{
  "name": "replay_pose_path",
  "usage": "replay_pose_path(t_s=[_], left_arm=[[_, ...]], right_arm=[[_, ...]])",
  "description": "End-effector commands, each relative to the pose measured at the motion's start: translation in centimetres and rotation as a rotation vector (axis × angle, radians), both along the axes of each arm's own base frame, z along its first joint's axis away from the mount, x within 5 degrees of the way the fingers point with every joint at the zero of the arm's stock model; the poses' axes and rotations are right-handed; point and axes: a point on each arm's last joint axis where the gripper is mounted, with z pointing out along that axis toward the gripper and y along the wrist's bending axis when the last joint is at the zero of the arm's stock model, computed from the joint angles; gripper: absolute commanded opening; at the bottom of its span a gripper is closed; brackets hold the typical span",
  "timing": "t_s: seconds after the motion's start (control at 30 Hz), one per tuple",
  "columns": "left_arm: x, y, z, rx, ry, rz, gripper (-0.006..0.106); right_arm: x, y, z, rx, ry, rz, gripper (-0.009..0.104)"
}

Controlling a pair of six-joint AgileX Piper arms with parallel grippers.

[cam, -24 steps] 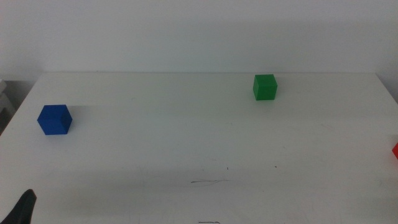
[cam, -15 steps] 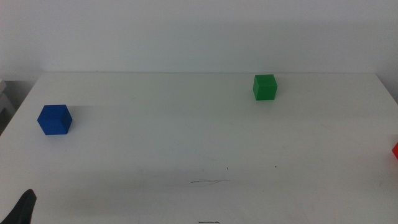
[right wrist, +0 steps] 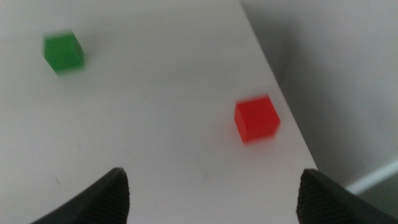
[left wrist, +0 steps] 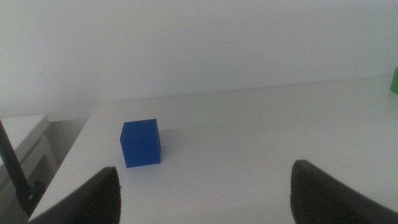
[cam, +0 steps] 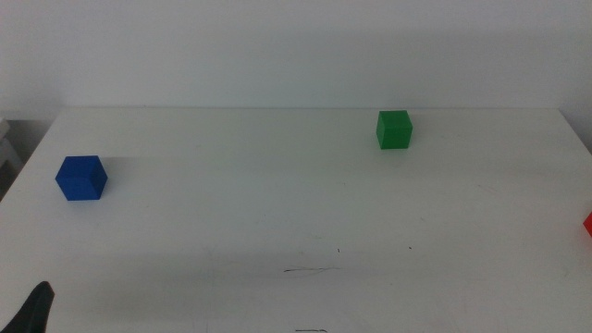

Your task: Stack red cubes first, then green, then blue cubes in a specific spot.

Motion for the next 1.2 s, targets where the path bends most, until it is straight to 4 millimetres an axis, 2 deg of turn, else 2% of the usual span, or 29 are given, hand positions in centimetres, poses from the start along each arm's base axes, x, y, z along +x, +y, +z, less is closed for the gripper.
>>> replay_pose_path(t_s=[0.0,0.1,0.3,0.53,0.9,1.03,1.17], left_arm=[[-0.2,-0.1,0.9,-0.019,-0.104,-0.011,0.094],[-0.2,-0.1,0.9,-0.019,-0.104,-0.011,0.094],[-0.2,-0.1,0.9,-0.019,-0.104,-0.011,0.094],[-0.2,-0.1,0.9,-0.019,-0.104,-0.011,0.094],[-0.2,-0.1,0.9,-0.019,-0.104,-0.011,0.094],[-0.2,-0.1,0.9,-0.019,-0.104,-0.011,0.094],[-0.2,-0.1,0.9,-0.019,-0.104,-0.011,0.094]], right_arm=[[1.8,-0.3,1.5,-0.038,0.057,0.003,0.093],[3.9,-0.5,1.6,-0.056,0.182,0.002,0.093],[7.9,-0.7,0.0,-0.053,0.269,0.011,0.093],[10.1,-0.8,-1.8,-0.047,0.360,0.013,0.093],[11.5,-0.8,-2.9,-0.042,0.417,0.020,0.093],[13.6,-1.1,-2.7,-0.072,0.448,0.040,0.093],[16.4,-2.6,-2.5,-0.089,0.468,0.029,0.093]])
